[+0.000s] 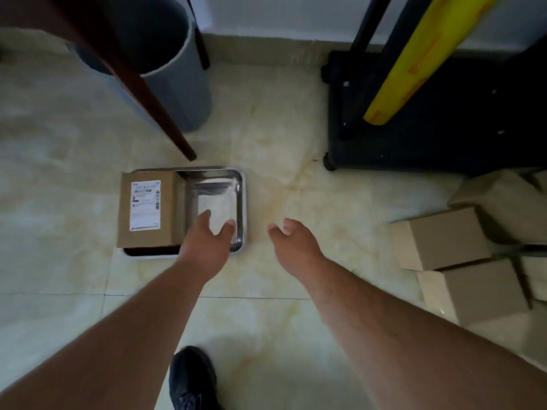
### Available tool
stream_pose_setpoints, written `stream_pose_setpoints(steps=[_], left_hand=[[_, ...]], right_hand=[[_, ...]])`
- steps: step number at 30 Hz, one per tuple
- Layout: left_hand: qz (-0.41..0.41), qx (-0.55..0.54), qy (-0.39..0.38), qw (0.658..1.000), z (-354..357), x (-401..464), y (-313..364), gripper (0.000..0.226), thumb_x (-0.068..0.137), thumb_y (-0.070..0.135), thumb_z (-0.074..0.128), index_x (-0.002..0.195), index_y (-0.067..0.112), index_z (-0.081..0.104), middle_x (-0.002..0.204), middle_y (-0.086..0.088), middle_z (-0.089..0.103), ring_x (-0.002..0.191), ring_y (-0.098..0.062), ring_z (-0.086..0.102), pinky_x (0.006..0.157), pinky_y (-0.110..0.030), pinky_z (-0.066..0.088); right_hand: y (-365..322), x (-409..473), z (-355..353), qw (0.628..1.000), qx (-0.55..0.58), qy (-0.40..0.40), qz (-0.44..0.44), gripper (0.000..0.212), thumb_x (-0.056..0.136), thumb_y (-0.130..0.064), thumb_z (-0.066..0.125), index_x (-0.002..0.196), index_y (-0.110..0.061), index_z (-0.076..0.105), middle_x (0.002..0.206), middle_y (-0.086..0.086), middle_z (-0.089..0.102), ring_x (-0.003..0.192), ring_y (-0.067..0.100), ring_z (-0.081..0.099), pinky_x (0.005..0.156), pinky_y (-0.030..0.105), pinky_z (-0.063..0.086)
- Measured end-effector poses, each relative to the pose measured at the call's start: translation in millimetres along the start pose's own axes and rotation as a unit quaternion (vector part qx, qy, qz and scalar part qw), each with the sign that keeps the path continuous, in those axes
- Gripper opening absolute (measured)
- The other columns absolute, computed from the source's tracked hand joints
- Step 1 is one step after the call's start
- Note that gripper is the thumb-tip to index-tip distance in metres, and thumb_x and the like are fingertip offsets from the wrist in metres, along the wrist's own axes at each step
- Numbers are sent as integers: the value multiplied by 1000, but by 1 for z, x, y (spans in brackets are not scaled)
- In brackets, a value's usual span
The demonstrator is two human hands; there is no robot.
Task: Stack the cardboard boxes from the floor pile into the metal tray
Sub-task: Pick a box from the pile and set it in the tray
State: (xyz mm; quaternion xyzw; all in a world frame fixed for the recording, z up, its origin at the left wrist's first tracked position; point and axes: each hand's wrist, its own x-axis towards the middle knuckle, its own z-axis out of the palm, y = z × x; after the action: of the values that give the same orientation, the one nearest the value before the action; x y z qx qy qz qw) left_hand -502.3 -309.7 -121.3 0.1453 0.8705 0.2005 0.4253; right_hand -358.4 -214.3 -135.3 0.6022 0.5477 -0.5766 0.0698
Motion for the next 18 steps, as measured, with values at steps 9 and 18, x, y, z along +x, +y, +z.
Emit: stream_pose_setpoints(steps=[9, 18], left_hand=[[43, 43, -45, 997, 114, -47, 81, 74, 100, 59, 52, 162, 22, 34, 163, -10, 45, 147, -32, 44, 121, -45, 35], [48, 75, -106, 990, 237, -96, 147, 76, 99, 59, 54, 163, 26, 31, 165, -8, 41, 151, -28, 40, 122, -46, 33]], right_hand=[[74, -12, -131, 997, 27, 53, 41, 65, 103, -49, 49, 155, -10, 41, 161, 7, 43, 145, 25, 43, 116, 32, 35], [159, -31, -254, 983, 124, 100, 93, 70, 101, -49, 51, 160, -16, 33, 165, 4, 36, 149, 23, 38, 119, 35, 35]])
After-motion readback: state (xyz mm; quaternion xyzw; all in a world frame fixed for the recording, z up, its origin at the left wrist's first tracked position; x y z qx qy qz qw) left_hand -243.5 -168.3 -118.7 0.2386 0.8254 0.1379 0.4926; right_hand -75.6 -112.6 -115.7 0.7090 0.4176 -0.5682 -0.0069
